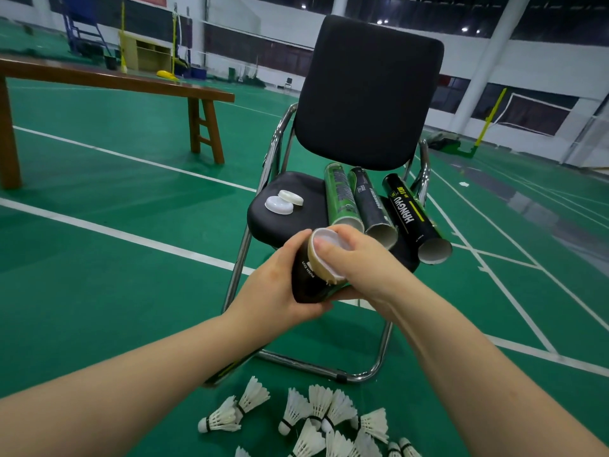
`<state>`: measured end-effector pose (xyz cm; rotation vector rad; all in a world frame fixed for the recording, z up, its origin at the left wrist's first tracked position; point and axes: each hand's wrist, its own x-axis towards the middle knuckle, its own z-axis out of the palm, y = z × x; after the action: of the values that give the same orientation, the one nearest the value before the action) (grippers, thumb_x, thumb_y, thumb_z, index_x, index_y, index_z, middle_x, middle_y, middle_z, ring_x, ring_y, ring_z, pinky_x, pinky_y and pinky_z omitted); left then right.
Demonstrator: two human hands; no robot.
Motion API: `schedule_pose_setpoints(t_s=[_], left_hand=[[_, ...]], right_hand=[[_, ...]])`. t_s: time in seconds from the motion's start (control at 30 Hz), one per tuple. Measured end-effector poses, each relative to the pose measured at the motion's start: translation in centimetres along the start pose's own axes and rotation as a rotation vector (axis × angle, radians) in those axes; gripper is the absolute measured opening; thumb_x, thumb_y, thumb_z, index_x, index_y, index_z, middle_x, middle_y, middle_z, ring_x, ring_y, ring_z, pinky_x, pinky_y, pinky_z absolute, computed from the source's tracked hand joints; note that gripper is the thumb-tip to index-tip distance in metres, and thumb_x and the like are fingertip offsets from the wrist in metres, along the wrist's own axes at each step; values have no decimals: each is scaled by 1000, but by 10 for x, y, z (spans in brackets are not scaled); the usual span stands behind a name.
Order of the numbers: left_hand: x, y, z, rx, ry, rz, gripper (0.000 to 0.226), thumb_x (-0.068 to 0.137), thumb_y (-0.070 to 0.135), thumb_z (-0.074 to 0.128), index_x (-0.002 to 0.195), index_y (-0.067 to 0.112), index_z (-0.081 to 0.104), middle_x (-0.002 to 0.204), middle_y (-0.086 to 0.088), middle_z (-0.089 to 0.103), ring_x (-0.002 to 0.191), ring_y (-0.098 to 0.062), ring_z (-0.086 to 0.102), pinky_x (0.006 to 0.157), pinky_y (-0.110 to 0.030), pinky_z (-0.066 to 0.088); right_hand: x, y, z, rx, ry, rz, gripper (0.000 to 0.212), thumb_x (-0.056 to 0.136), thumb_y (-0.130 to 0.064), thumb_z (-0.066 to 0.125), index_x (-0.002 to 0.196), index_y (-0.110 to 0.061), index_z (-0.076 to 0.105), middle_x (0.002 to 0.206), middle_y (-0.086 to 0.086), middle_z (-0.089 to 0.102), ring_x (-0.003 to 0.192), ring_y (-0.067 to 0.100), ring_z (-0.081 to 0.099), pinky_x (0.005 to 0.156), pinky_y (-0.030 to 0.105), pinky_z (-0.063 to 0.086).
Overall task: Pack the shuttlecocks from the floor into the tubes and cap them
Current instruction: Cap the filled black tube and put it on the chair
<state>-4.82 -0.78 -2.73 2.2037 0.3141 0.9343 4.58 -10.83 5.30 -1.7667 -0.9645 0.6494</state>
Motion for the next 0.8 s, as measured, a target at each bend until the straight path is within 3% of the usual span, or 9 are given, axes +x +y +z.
schedule_pose_setpoints(t_s=[0.17, 0.3, 0.43, 0.5, 0.57, 0.67, 0.8], left_hand=[[5, 10, -13, 69, -36, 50, 95, 60, 25, 84, 138, 34, 30, 119, 19, 50, 103, -1, 49, 82, -13, 37], [17, 22, -36, 168, -17, 151, 92, 60, 26, 86, 130, 48, 30, 119, 21, 49, 105, 0, 48, 84, -18, 39], [27, 28, -63, 297, 100, 253, 84, 60, 43, 74, 132, 34, 31, 123, -3, 57, 104, -10, 49, 86, -26, 42], [34, 30, -74, 374, 174, 290, 79, 62, 51, 62, 132, 30, 33, 122, -9, 59, 104, -16, 50, 88, -35, 43], [42, 31, -80, 420, 249, 266, 79, 62, 47, 61, 133, 30, 32, 124, -12, 58, 108, -27, 55, 90, -49, 46], [55, 33, -81, 421, 330, 183, 80, 64, 39, 64, 136, 30, 30, 127, -12, 54, 110, -34, 55, 88, -54, 46], [81, 34, -73, 423, 269, 112, 83, 77, 15, 71, 145, 26, 26, 137, -12, 45, 115, -33, 51, 81, -45, 48]], right_hand=[[-8, -9, -6, -12, -43, 21, 18, 87, -32, 57, 104, -27, 57, 109, 5, 61, 100, 25, 61, 73, 47, 58], [-21, -26, -16, 89, -177, 2, 38, 81, -32, 65, 116, -33, 51, 115, 3, 57, 102, 24, 61, 74, 40, 59], [-24, -40, 2, -114, 46, -228, 66, 67, -37, 80, 121, -32, 43, 105, -14, 52, 97, 8, 55, 79, 30, 55], [-22, -49, 10, -155, 121, -313, 67, 66, -37, 81, 120, -33, 41, 99, -20, 49, 91, 2, 50, 72, 14, 46], [-19, -57, 14, -135, 138, -362, 68, 67, -36, 80, 121, -34, 39, 102, -17, 47, 94, 6, 47, 68, 8, 39], [-8, -63, 18, -133, 188, -430, 70, 68, -33, 80, 124, -33, 38, 112, -11, 47, 99, 9, 46, 68, 7, 37], [7, -61, 11, -189, 268, -496, 70, 69, -29, 80, 125, -29, 38, 122, -5, 48, 103, 10, 46, 76, 18, 38]])
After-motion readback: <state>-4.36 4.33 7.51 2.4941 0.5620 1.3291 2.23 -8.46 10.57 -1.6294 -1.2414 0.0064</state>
